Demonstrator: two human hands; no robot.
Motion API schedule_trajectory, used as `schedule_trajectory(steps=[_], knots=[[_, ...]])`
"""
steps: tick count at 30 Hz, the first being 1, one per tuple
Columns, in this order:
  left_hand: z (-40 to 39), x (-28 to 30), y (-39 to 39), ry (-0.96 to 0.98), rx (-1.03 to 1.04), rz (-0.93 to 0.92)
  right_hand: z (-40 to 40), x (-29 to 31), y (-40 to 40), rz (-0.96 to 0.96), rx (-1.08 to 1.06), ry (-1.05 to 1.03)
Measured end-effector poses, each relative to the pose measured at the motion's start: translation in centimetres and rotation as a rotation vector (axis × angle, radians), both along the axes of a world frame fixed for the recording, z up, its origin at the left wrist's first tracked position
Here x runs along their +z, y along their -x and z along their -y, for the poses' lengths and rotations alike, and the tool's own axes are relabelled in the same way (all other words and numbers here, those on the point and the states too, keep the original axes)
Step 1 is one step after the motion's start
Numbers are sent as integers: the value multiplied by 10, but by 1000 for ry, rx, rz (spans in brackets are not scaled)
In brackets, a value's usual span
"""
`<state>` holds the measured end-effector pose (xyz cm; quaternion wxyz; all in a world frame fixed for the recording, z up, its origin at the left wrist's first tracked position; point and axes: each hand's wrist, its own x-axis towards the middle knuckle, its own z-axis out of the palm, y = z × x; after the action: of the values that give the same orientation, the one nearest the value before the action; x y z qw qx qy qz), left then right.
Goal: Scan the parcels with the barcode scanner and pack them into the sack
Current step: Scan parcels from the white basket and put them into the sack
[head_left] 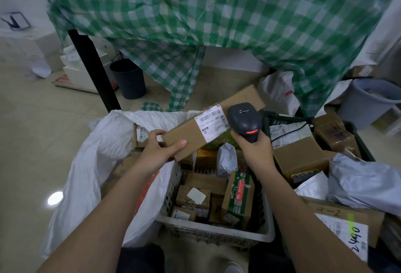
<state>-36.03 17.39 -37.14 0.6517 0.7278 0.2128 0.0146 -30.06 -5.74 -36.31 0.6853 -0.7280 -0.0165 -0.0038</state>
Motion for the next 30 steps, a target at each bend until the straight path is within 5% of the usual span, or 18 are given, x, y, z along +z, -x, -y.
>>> schedule_trajectory(steps=[5, 11, 30], knots=[[-10, -10, 0, -97, 159, 53, 8, 3, 11, -6, 161, 293], [-9, -9, 1, -138, 174, 126, 11, 9, 19, -8, 248, 401], [-8, -5, 6, -174, 170, 141, 7, 11, 18, -51, 215, 315]])
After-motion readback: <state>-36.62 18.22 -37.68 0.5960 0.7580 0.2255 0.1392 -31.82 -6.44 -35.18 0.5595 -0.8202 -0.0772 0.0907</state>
